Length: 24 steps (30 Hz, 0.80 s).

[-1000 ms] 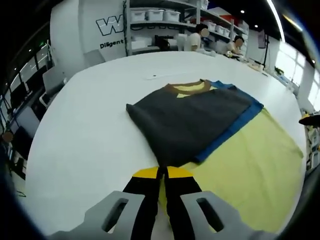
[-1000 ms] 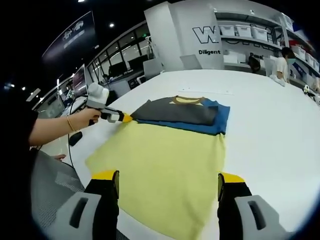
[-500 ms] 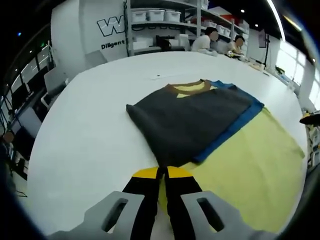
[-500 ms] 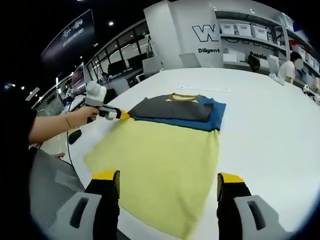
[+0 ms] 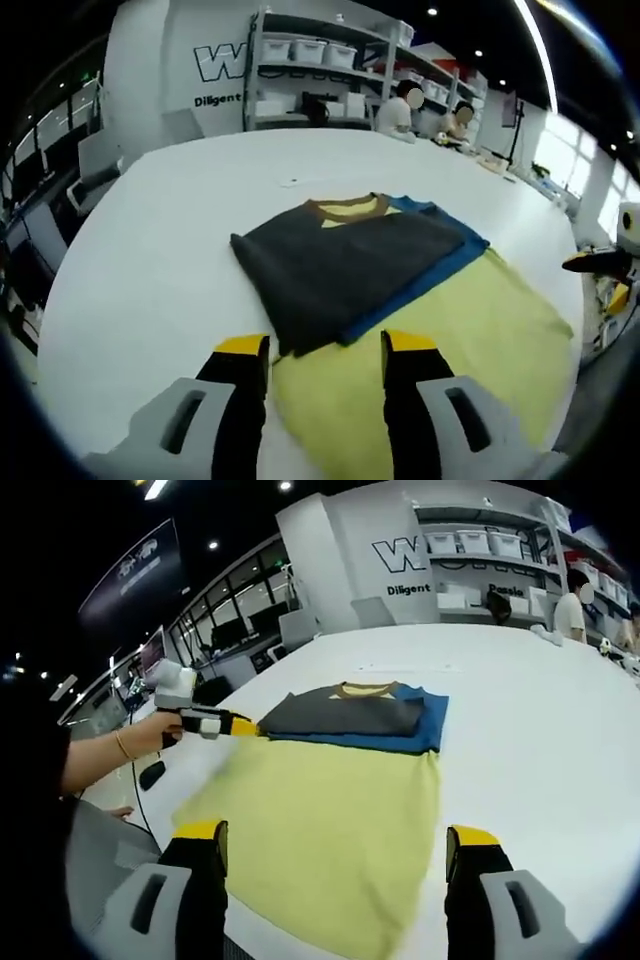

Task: Fold the garment on the visible template until the final outline fits inside the template.

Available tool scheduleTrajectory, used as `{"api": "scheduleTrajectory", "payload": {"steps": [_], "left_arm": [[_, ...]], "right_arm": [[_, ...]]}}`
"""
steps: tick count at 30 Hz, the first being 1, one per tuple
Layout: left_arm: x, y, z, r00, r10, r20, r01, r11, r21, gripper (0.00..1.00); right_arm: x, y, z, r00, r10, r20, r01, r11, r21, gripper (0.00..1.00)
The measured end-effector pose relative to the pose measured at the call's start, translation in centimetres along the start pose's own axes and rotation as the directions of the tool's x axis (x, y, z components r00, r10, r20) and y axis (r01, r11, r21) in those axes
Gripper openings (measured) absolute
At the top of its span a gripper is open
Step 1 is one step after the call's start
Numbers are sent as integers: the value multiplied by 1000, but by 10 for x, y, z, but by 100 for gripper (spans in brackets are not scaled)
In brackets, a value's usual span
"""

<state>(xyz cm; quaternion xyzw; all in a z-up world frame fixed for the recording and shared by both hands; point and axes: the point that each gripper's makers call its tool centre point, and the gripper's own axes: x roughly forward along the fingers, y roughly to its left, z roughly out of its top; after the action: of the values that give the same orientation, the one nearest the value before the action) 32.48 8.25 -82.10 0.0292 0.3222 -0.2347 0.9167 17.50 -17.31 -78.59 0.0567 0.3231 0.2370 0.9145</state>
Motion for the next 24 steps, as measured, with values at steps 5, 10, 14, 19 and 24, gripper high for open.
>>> {"api": "scheduleTrajectory", "payload": {"steps": [5,10,14,19,24], "left_arm": [[-9,-6,-3,1000,-10,-10,10,1000,-6,70],[-16,-16,-7,999,-25,-36,25,1000,13,81],[-25,-24,-4,999,-40,-6,40,999,21,89],[-33,-29,-12,999,-49,-17,50,997,53,97],[-44,-32,-21,998,-55,-17,56,997,59,99]], "right_arm": [[0,4,-4,1000,10,-11,-10,1000,1,94],[1,8,-7,1000,13,-28,-13,1000,-9,96],[3,10,-17,997,2,-71,-5,999,-35,94],[4,17,-24,996,22,-92,-25,999,-33,95],[3,19,-31,993,25,-120,-29,999,-36,99]]}}
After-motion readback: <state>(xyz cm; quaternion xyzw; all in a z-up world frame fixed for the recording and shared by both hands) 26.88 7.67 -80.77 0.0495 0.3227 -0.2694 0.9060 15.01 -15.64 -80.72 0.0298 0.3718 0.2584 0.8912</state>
